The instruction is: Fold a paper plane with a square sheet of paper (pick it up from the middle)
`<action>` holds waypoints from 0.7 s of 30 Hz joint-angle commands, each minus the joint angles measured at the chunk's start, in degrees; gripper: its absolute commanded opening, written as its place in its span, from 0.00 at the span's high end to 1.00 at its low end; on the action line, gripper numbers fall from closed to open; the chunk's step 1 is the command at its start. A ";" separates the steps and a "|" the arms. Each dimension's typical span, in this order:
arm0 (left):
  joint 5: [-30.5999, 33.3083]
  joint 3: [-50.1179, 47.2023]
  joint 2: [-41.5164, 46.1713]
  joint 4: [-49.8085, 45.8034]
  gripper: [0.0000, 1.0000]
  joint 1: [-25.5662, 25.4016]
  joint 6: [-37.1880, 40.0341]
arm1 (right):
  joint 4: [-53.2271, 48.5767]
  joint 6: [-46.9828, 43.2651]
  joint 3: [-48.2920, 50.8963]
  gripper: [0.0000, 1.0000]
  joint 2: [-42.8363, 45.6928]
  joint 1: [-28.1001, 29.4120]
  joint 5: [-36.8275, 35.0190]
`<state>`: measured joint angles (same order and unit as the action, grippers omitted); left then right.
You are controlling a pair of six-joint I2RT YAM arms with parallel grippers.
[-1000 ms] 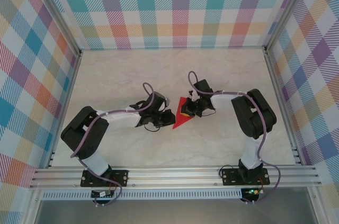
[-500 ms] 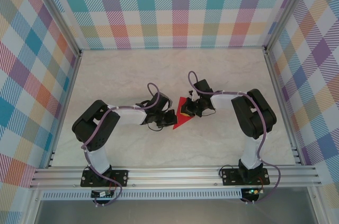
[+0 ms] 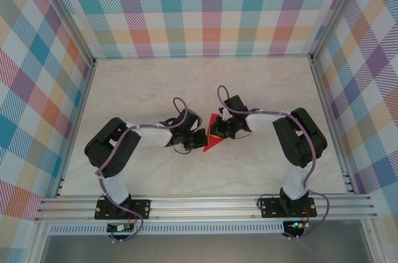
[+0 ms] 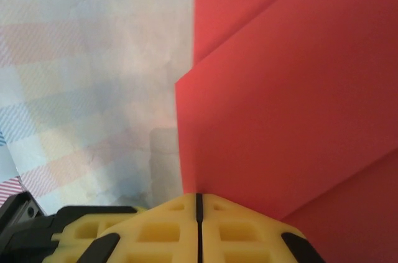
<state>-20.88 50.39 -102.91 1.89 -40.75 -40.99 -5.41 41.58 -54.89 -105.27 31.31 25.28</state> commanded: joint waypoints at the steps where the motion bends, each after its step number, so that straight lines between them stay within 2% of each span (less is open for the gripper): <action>1: 3.04 -1.81 -0.36 -4.88 0.99 -0.83 0.79 | 1.16 0.94 2.61 0.93 2.00 0.86 -0.89; 6: 3.22 -1.85 -0.44 -5.04 0.99 -0.91 0.65 | 1.39 0.83 3.40 0.93 1.30 0.86 -1.25; 14: 3.18 -2.24 0.07 -4.80 0.99 -0.99 0.44 | -3.77 -1.82 0.27 0.93 1.63 0.27 -6.63; 21: 3.48 -2.89 0.68 -4.70 0.99 -0.95 0.48 | -7.61 -3.12 -0.92 0.91 7.16 -3.06 -12.31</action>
<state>-20.10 49.91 -102.50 2.28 -41.04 -40.88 -9.67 40.16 -54.37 -102.04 29.54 17.69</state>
